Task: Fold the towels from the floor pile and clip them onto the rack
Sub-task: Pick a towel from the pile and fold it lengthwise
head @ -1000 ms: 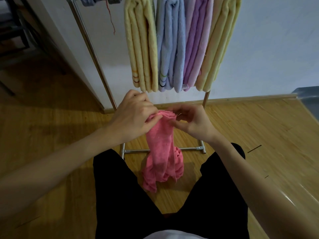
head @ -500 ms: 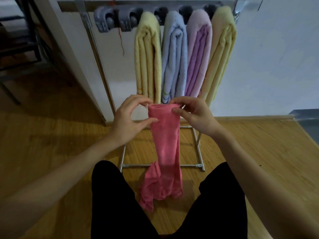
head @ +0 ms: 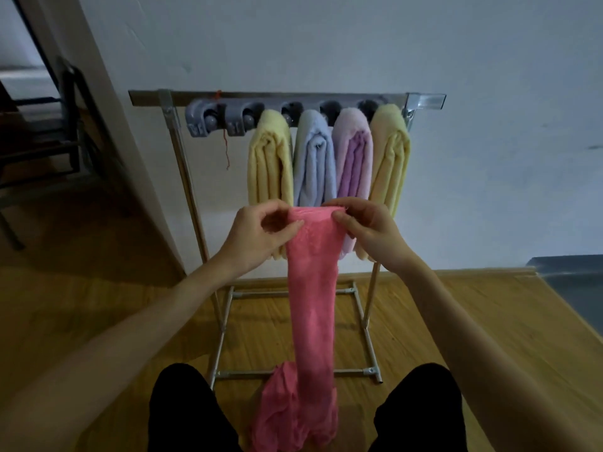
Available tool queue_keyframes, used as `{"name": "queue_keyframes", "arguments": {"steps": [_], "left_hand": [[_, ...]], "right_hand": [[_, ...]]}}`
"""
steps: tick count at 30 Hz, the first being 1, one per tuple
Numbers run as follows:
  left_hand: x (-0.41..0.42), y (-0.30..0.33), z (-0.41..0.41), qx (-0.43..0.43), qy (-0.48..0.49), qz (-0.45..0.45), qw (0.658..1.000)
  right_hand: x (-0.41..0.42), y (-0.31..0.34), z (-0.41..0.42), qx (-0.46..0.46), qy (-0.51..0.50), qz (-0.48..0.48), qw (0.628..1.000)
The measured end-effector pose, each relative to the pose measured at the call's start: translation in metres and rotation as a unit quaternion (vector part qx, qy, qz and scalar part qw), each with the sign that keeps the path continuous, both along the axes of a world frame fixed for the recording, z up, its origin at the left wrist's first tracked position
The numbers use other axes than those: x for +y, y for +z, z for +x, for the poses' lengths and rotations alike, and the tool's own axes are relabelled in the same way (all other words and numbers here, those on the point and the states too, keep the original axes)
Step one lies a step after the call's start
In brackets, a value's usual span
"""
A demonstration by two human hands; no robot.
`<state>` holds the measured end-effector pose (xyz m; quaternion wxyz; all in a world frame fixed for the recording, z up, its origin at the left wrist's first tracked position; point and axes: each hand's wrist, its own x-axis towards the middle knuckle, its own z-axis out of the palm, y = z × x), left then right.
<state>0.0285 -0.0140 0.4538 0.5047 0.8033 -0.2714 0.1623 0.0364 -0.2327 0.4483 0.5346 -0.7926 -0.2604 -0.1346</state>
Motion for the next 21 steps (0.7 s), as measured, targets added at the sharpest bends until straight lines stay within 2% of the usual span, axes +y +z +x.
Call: {"name": "queue_keyframes", "arguments": {"steps": [3, 10, 16, 21], "left_hand": [[-0.008, 0.009, -0.003, -0.052, -0.007, 0.022, 0.998], [-0.002, 0.012, -0.005, -0.066, 0.01, 0.032, 0.997], [0.029, -0.002, -0.015, 0.03, 0.004, -0.018, 0.999], [0.067, -0.053, -0.019, 0.164, -0.003, 0.069, 0.984]], "right_hand": [[-0.002, 0.012, -0.001, -0.005, 0.017, -0.009, 1.0], [0.003, 0.026, 0.001, 0.001, 0.09, -0.082, 0.993], [0.027, 0.03, 0.004, 0.005, 0.142, -0.084, 0.986], [0.046, 0.021, 0.006, 0.011, 0.146, -0.077, 0.986]]}}
